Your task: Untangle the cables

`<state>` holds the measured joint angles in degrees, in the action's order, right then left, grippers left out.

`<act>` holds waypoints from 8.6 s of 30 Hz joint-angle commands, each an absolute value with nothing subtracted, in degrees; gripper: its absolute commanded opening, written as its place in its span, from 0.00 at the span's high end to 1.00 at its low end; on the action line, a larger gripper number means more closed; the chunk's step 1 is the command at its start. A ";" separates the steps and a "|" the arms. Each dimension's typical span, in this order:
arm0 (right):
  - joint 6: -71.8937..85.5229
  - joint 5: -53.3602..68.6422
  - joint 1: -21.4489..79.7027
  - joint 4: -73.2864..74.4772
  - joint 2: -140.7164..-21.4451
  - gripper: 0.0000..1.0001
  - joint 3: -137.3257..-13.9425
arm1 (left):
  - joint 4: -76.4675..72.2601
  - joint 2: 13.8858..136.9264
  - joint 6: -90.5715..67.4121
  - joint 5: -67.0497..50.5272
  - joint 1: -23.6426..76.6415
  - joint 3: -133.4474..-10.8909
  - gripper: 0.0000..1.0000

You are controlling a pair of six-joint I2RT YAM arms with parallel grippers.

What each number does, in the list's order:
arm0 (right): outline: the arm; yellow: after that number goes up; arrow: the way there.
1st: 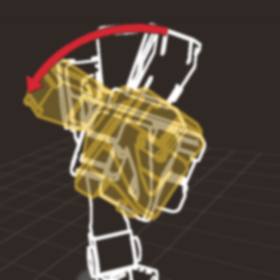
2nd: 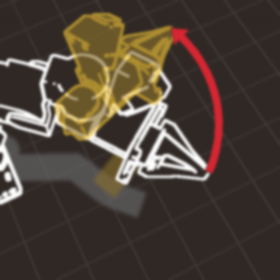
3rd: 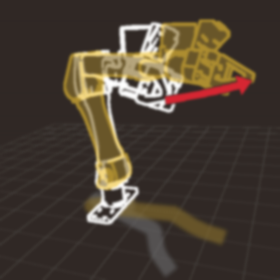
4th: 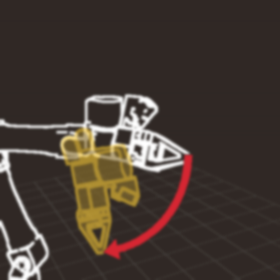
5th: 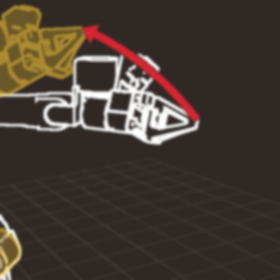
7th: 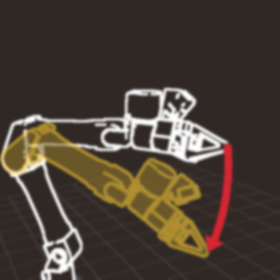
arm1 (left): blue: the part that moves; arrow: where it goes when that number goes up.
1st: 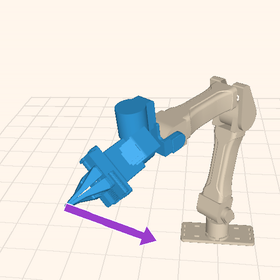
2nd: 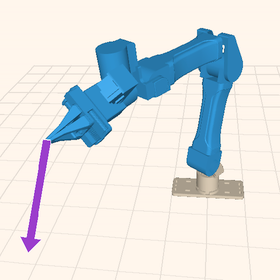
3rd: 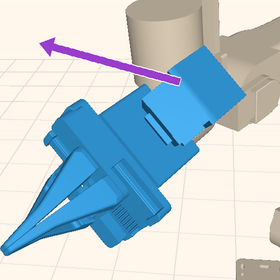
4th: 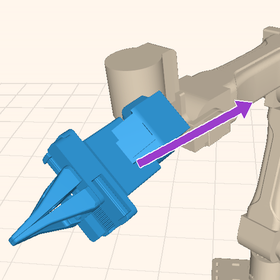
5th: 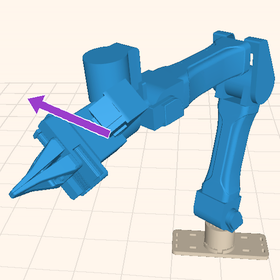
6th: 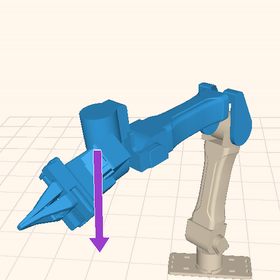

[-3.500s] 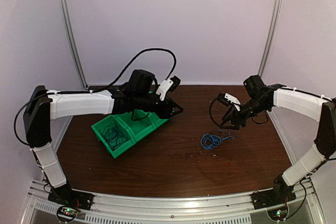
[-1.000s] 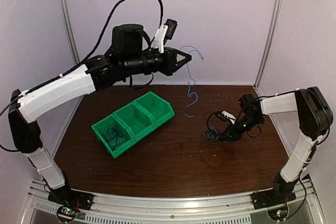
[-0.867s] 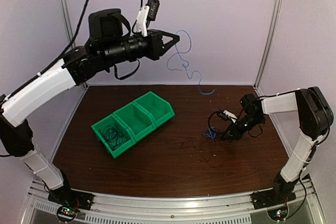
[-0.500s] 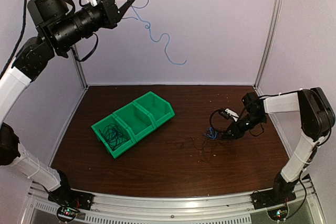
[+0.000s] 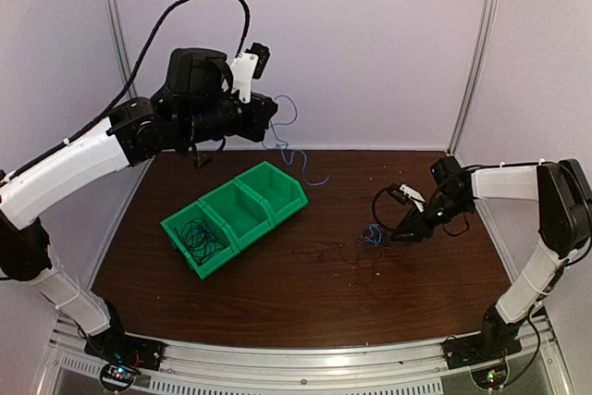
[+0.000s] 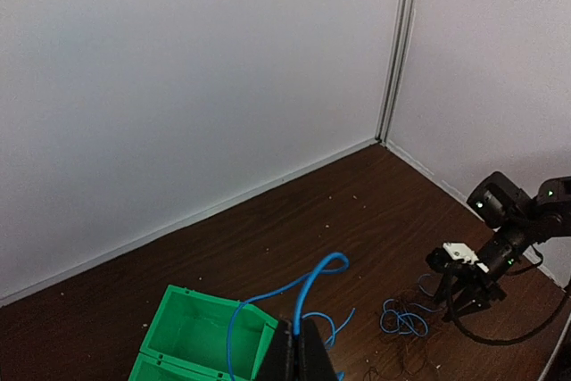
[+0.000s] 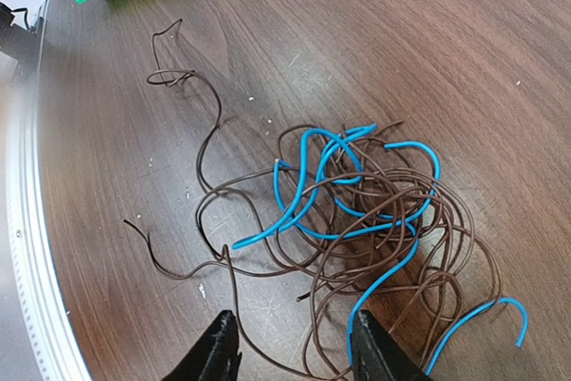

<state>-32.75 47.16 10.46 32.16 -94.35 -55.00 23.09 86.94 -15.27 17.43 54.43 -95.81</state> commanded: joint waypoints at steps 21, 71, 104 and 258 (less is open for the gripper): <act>-33.31 46.68 10.11 32.52 -92.79 0.51 -55.20 | 27.28 88.79 -19.91 18.56 43.73 -85.74 1.00; -33.66 47.02 10.11 33.31 -93.30 0.49 -55.14 | 21.97 101.32 -23.90 11.78 36.34 -74.38 1.00; -33.66 47.21 10.10 33.67 -93.24 0.49 -55.63 | 30.00 96.88 -25.84 11.41 33.13 -79.89 0.54; -27.27 71.50 12.75 59.27 -88.35 1.00 -135.16 | -51.08 142.72 -21.35 -12.88 60.46 -84.15 0.73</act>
<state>-27.42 70.04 13.10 60.47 -87.48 -133.53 -50.50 142.85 -21.41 -13.47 60.34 -84.36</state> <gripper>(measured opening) 0.009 0.259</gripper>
